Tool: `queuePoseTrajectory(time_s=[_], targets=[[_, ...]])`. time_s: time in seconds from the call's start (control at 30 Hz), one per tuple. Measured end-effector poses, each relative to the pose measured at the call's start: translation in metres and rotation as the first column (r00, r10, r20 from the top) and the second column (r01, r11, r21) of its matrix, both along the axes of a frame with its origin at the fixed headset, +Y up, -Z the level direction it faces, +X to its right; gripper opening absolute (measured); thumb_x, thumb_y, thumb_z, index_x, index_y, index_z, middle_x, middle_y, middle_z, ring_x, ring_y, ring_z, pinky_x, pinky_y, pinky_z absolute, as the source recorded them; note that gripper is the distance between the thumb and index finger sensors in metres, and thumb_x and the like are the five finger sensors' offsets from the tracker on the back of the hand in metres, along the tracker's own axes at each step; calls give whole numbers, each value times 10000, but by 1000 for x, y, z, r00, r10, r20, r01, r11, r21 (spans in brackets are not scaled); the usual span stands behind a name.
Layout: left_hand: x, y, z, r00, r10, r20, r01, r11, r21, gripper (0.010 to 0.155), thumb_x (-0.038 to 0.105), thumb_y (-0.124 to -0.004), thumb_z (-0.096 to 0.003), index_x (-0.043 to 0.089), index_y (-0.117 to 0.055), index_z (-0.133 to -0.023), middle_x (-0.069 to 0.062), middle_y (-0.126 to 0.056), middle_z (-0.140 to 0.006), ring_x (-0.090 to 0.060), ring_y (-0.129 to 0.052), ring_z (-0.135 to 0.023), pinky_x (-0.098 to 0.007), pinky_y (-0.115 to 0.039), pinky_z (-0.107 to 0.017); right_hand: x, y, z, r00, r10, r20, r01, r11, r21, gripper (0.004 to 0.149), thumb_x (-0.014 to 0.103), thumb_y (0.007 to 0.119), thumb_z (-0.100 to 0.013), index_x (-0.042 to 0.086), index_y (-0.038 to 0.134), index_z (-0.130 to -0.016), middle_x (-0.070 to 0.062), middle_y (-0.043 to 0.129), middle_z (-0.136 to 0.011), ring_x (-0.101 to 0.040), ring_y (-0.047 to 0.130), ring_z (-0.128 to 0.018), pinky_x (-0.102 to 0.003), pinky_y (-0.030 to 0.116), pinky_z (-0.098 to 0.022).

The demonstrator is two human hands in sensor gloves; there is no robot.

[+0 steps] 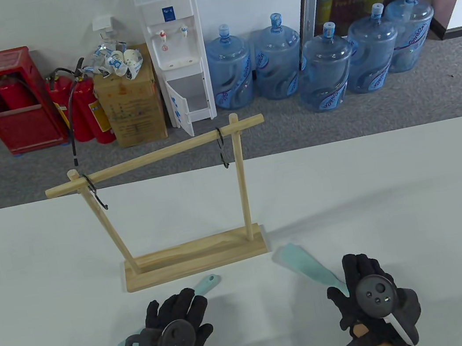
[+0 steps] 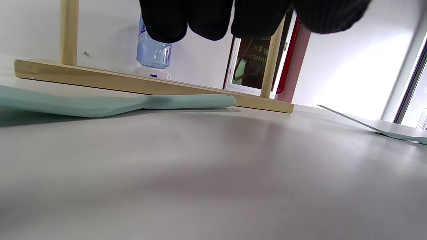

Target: Hook dessert spatula onto s-hook

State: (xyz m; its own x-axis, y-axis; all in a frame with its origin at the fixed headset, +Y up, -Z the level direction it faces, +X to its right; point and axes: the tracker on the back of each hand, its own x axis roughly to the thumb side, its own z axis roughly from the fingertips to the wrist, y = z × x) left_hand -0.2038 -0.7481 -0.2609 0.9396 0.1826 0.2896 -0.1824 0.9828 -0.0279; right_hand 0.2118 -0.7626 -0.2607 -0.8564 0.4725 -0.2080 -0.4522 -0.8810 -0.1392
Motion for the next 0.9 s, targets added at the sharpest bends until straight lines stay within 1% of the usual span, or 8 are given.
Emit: queuePoseTrajectory(time_s=[0.2,0.4,0.5,0.57,0.63,0.67,0.8,0.9], targets=[[-2,0,0,1000,5,-6,-5,1000,-2,637,583,-660,-478,350,-591,-1068,3,-544,-1220,-368,-607,-1104,-700,-320,-788,16,-12,-1,997,-15,78,25,992,-124,852,480,879,-399,172,447,-1065,-127,319,-1079,-459,384,-1014,-660,304,-710],[-3,0,0,1000,7,-8,-7,1000,-8,635,583,-660,-478,349,-594,-1065,5,-546,-1218,-368,-611,-1102,-700,-320,-788,20,-25,-3,995,27,100,1,961,-277,904,486,898,-383,177,402,-1074,-116,256,-1084,-449,321,-1027,-655,239,-719],[-3,1,-1,1000,7,-10,-7,1000,-10,637,584,-660,-479,349,-594,-1067,4,-547,-1219,-368,-610,-1103,-701,-320,-788,22,-29,-3,993,34,113,4,948,-320,891,481,894,-382,173,420,-1070,-115,272,-1083,-438,321,-1029,-654,239,-720],[-3,0,-1,1000,8,-12,-8,1000,-13,636,583,-660,-478,349,-594,-1066,4,-546,-1219,-369,-611,-1102,-701,-319,-788,22,-30,-4,993,9,116,29,949,-314,870,464,896,-387,165,443,-1067,-119,291,-1082,-435,313,-1024,-654,234,-721],[-4,0,-1,1000,7,-12,-7,1000,-15,635,583,-660,-479,348,-595,-1066,4,-548,-1218,-368,-612,-1102,-701,-321,-788,21,-31,-4,995,16,97,18,944,-331,791,450,867,-400,151,524,-1046,-126,309,-1078,-437,309,-1010,-650,250,-723],[-4,0,-1,1000,6,-13,-6,1000,-16,636,584,-659,-478,349,-595,-1066,5,-551,-1217,-368,-614,-1102,-701,-321,-788,20,-31,-5,995,19,96,14,943,-333,777,438,854,-409,150,517,-1047,-128,309,-1077,-441,306,-1005,-651,251,-723],[-4,0,-1,1000,6,-13,-6,1000,-20,635,583,-660,-478,349,-598,-1065,3,-555,-1216,-370,-618,-1099,-701,-323,-787,21,-31,-6,993,53,109,-19,955,-295,665,364,832,-430,150,598,-1014,-134,388,-1063,-440,392,-976,-652,313,-719],[-4,0,-1,1000,4,-13,-5,1000,-24,635,583,-660,-478,346,-602,-1064,3,-563,-1213,-368,-624,-1097,-700,-327,-787,20,-30,-7,992,65,112,-30,956,-291,593,325,817,-448,156,636,-988,-131,414,-1058,-438,418,-963,-649,336,-719]])
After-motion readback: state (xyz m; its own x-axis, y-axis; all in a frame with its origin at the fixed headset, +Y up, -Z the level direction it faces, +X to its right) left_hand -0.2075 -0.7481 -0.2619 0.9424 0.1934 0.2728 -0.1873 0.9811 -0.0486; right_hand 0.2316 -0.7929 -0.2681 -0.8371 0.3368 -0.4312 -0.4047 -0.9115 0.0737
